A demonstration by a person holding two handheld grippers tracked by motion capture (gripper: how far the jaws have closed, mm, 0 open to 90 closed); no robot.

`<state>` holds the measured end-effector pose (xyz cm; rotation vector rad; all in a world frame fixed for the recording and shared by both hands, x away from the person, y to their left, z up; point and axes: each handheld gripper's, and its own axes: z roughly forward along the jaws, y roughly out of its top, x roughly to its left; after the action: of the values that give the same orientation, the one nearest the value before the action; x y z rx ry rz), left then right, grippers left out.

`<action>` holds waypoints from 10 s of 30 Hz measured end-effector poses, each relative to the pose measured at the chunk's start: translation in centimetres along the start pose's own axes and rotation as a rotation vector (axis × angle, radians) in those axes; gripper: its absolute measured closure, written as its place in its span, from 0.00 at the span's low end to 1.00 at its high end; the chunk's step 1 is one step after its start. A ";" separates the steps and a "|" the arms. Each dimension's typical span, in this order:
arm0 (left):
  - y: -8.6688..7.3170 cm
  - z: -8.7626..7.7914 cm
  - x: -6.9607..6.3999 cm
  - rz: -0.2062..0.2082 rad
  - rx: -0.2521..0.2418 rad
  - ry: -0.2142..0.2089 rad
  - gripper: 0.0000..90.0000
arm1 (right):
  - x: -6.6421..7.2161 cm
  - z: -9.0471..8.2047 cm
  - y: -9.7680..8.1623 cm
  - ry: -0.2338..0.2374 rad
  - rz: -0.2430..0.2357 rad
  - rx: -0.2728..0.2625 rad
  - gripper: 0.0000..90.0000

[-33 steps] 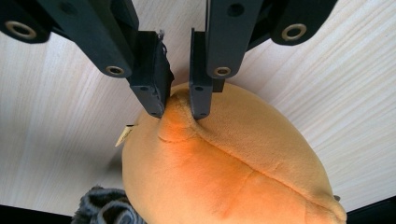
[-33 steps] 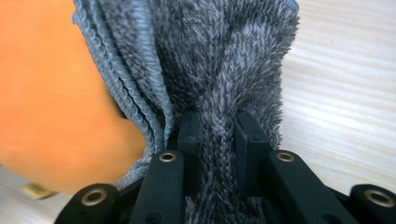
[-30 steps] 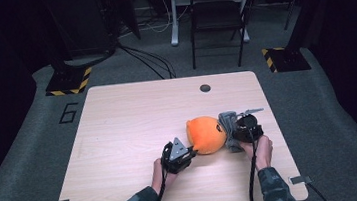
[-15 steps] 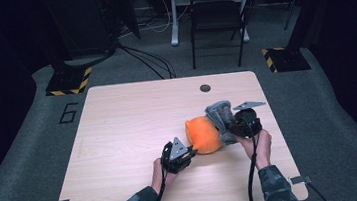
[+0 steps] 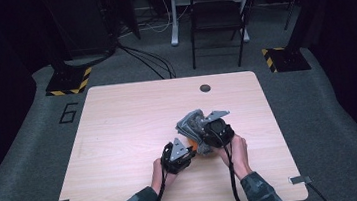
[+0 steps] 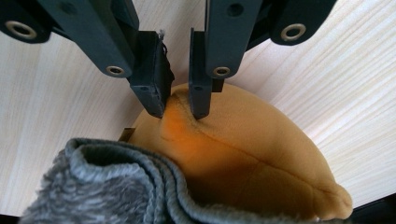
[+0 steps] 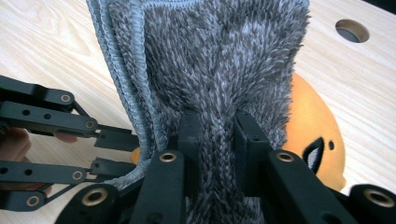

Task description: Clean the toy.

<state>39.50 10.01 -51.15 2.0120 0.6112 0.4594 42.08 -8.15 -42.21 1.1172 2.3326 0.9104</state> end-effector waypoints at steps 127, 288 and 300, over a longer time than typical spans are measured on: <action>1.0 -0.7 1.5 -0.088 -0.025 0.031 0.88 | -4.8 0.0 -1.9 -0.104 0.141 0.050 0.84; 3.3 -2.4 3.0 -0.146 -0.055 0.049 0.83 | -3.3 0.4 -1.3 -0.058 0.106 0.065 0.84; 3.2 -2.4 3.1 -0.146 -0.059 0.049 0.83 | -6.0 2.0 -3.6 -0.056 0.194 0.102 0.84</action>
<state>41.40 12.13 -47.03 1.8900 0.7605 0.4347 44.94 -13.78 -45.74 1.4117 2.2774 0.8214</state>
